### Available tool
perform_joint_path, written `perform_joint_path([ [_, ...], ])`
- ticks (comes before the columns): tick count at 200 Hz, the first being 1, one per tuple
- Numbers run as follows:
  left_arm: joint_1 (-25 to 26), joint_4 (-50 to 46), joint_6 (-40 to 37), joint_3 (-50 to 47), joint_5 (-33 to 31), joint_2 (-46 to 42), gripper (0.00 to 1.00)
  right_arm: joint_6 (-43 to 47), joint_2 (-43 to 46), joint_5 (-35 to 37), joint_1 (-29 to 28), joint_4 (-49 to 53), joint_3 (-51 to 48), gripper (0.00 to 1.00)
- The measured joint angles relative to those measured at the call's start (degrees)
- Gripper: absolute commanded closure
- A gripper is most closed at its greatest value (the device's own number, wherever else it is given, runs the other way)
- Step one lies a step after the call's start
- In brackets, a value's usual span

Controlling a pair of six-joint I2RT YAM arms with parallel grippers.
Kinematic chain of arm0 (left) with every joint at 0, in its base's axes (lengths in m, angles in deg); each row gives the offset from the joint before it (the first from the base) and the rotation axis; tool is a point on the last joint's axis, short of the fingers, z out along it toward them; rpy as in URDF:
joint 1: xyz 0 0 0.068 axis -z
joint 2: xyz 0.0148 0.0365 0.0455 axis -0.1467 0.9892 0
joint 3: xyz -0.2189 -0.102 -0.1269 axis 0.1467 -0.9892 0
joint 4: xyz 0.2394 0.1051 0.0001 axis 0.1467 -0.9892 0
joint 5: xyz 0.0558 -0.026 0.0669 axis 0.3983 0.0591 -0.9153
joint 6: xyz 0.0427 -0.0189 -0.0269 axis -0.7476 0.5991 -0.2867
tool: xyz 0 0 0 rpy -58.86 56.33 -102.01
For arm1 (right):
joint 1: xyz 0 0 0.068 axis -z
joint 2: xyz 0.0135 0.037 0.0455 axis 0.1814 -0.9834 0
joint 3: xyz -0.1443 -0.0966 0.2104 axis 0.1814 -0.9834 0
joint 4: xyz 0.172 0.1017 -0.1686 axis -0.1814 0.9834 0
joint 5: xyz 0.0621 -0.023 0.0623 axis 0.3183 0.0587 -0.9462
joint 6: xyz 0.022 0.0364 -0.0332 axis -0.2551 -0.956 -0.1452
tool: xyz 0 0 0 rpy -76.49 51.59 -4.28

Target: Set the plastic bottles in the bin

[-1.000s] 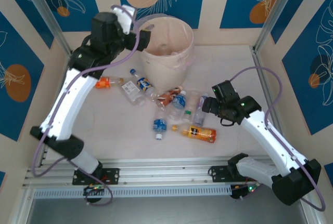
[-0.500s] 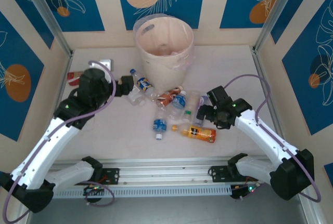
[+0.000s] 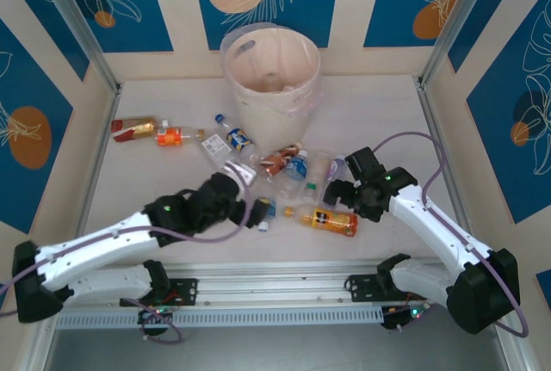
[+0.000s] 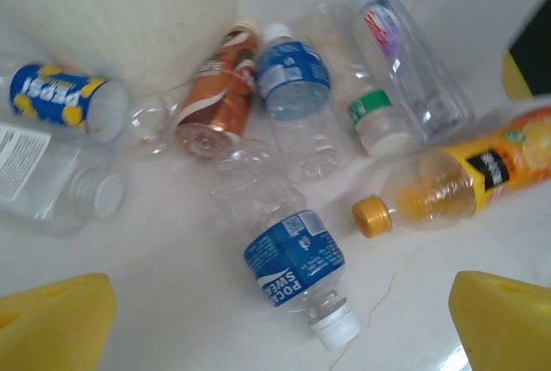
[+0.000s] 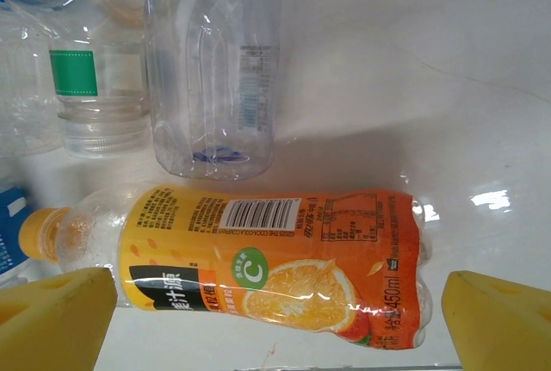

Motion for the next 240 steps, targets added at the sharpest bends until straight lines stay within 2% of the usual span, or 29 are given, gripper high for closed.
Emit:
perform_joint_path([
  [31, 10.3, 4.3, -7.0, 2.0, -8.7, 14.9, 0.01, 0.5, 0.0, -4.4, 3.8, -1.5, -1.5, 0.02],
  [62, 15.1, 10.2, -12.8, 3.6, -13.0, 25.6, 0.0, 1.4, 0.0, -9.0, 6.7, -3.2, -2.3, 0.02],
  [98, 15.4, 16.6, -15.3, 4.3, -13.1, 31.3, 0.0, 2.4, -0.1, -11.9, 7.5, -4.6, -2.4, 0.02],
  [160, 15.7, 21.6, -16.2, 10.5, -15.7, 45.1, 0.01, 3.3, -2.2, -14.0, 7.6, -7.4, -3.5, 0.02],
  [240, 11.8, 21.3, -12.1, 12.5, -19.5, 48.1, 0.0, 3.9, -3.6, -14.0, 7.0, -8.2, -4.7, 0.1],
])
